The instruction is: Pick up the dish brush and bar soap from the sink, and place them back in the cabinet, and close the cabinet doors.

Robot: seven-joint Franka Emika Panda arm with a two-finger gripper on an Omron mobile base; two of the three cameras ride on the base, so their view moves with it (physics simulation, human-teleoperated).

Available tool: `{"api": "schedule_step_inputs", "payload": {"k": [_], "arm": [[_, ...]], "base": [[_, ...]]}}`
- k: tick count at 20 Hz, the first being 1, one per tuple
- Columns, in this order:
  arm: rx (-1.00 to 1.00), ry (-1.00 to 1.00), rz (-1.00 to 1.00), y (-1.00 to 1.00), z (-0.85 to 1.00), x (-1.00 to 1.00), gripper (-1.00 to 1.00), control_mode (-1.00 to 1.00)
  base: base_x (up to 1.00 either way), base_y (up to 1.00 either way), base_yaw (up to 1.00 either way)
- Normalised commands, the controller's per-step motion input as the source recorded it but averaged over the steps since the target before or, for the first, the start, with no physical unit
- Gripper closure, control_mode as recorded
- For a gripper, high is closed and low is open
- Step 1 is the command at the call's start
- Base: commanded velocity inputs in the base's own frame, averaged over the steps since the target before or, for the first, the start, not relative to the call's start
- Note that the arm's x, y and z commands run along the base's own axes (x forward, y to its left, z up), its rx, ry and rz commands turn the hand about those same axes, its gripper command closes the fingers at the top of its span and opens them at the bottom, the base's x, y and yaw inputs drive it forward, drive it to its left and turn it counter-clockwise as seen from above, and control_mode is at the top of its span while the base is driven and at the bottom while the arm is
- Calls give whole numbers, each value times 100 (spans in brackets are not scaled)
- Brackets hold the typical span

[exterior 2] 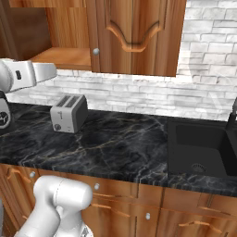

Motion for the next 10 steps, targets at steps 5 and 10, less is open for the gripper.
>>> {"api": "schedule_step_inputs", "payload": {"k": [5, 10], "arm": [[0, -8, 0, 26, 0, -60, -100, -100], [0, -4, 0, 33, 0, -53, -100, -100]], "base": [[0, 0, 0], [0, 0, 0]]}}
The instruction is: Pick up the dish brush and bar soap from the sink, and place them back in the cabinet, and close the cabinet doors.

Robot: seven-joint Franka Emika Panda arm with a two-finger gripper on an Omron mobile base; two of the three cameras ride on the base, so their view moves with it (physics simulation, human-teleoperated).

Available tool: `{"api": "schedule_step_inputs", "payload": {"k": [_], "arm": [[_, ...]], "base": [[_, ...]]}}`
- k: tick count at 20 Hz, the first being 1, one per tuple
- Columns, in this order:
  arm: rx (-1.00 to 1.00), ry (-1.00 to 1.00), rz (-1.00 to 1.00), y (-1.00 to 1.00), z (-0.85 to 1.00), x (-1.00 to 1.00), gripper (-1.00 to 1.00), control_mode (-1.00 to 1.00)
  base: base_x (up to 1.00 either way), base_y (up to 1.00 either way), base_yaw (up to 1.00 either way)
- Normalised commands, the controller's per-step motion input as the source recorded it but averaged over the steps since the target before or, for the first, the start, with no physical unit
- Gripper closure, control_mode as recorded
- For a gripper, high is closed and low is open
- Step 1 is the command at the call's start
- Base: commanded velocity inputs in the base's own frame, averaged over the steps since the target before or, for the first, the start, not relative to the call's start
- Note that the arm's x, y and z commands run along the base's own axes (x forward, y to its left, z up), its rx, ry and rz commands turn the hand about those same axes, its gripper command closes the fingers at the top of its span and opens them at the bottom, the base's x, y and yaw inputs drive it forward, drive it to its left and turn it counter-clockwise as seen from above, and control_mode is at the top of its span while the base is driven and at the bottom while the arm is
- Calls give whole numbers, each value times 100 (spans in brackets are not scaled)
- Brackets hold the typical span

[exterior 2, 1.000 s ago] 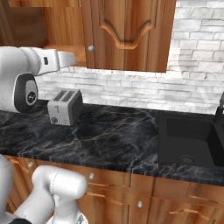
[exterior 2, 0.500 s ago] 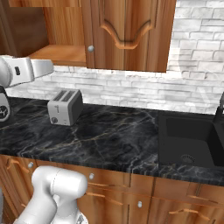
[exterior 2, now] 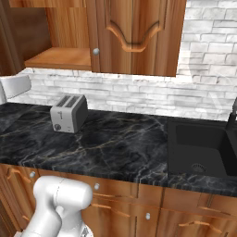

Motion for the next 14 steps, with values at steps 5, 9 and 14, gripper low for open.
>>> {"api": "schedule_step_inputs", "payload": {"k": [5, 9, 14], "arm": [[0, 0, 0, 33, 0, -53, -100, -100], [0, 0, 0, 41, -7, -32, -100, -100], [0, 0, 0, 42, -7, -17, -100, -100]], "base": [[0, 0, 0], [0, 0, 0], [0, 0, 0]]}}
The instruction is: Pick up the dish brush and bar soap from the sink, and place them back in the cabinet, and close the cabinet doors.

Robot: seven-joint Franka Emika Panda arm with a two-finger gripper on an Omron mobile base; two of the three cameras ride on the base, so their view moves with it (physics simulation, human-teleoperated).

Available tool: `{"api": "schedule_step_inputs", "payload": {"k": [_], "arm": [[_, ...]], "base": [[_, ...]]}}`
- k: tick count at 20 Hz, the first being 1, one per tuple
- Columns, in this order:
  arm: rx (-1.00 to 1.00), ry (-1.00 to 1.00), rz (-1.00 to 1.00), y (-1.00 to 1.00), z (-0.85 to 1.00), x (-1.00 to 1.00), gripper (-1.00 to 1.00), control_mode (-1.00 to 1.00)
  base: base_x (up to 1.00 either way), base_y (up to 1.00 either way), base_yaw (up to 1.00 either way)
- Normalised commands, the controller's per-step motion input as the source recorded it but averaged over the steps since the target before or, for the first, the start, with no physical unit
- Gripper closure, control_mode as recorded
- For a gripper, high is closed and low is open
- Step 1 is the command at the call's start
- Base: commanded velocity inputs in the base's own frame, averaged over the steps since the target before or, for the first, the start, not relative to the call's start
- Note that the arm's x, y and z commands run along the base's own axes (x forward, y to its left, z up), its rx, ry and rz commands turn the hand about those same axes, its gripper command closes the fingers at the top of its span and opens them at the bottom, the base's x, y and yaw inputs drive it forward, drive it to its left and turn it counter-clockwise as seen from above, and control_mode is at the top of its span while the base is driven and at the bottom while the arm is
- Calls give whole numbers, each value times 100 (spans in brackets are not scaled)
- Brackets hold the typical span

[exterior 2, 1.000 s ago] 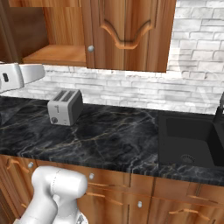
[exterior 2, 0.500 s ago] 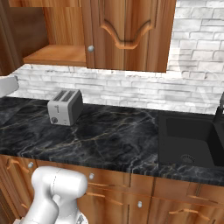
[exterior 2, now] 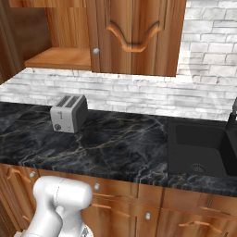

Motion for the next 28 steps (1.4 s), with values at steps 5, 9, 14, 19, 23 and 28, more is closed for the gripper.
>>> {"api": "schedule_step_inputs", "payload": {"k": [5, 9, 14, 19, 23, 28], "arm": [[0, 0, 0, 43, -15, -14, -100, -100], [0, 0, 0, 45, -12, -14, -100, -100], [0, 0, 0, 41, -9, -13, -100, -100], [0, 0, 0, 42, -8, -7, -100, -100], [0, 0, 0, 39, -3, 0, -100, -100], [0, -2, 0, 34, 0, -2, -100, -100]], "base": [[0, 0, 0], [0, 0, 0], [0, 0, 0], [0, 0, 0], [0, 0, 0], [0, 0, 0]]}}
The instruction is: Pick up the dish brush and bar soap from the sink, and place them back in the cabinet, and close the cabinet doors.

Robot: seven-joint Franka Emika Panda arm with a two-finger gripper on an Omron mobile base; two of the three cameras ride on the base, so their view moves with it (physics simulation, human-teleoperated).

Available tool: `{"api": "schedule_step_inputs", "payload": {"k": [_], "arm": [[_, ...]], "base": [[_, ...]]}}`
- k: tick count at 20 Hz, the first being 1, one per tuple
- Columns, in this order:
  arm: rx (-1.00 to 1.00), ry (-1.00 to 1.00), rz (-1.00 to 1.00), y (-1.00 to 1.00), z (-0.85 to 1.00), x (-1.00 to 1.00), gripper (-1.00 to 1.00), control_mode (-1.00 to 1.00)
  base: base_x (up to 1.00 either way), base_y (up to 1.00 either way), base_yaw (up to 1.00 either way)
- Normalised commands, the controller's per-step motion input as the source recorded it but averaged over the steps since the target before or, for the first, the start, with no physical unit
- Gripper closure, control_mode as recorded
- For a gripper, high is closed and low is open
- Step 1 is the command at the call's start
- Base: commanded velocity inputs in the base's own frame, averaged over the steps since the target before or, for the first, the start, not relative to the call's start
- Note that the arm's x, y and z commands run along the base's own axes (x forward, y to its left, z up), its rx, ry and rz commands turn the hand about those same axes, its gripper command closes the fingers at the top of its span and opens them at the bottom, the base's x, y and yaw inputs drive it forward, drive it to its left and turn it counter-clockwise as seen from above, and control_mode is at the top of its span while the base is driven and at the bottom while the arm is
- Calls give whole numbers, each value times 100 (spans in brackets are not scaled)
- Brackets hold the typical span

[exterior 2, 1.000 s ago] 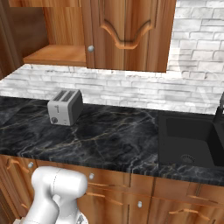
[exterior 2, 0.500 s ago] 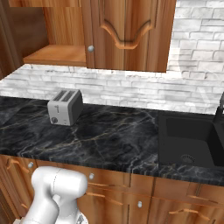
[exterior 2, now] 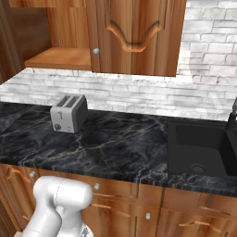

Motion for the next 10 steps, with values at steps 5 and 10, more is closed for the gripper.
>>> {"api": "schedule_step_inputs", "payload": {"k": [5, 10], "arm": [[2, -6, 0, 28, -7, 0, -100, -100], [1, -4, 0, 33, -7, 1, -100, -100]], "base": [[0, 0, 0], [0, 0, 0]]}}
